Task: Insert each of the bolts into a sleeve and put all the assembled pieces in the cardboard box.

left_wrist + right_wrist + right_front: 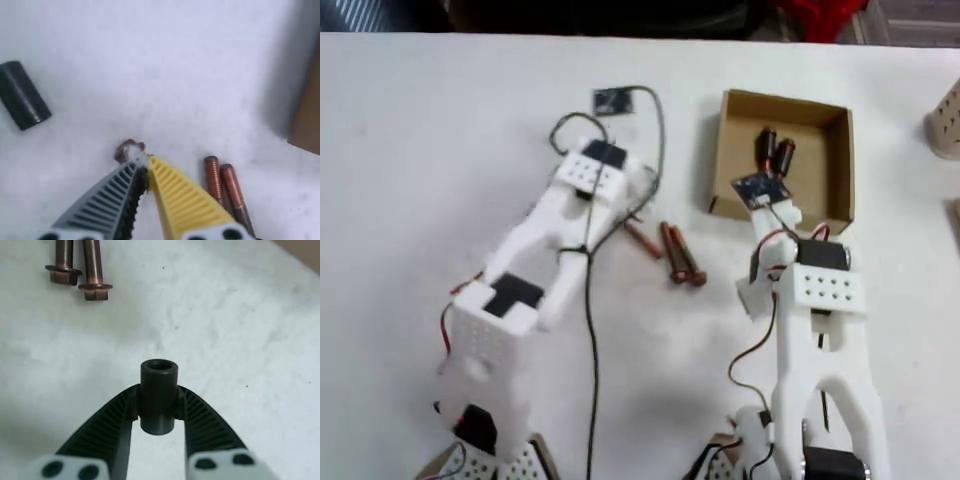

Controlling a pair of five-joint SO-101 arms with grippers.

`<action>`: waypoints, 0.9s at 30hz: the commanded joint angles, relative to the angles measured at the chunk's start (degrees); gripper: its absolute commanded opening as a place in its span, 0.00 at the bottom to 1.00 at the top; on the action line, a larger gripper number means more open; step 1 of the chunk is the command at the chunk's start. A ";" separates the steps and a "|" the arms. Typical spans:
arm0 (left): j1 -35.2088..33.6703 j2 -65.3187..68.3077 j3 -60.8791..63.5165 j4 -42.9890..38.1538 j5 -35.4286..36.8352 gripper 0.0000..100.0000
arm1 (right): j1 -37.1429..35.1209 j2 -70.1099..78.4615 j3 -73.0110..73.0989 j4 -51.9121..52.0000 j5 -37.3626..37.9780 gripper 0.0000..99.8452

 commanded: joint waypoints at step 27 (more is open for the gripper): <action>-2.59 5.49 -4.13 6.24 15.56 0.12 | 0.04 -1.98 -0.53 -1.19 0.79 0.02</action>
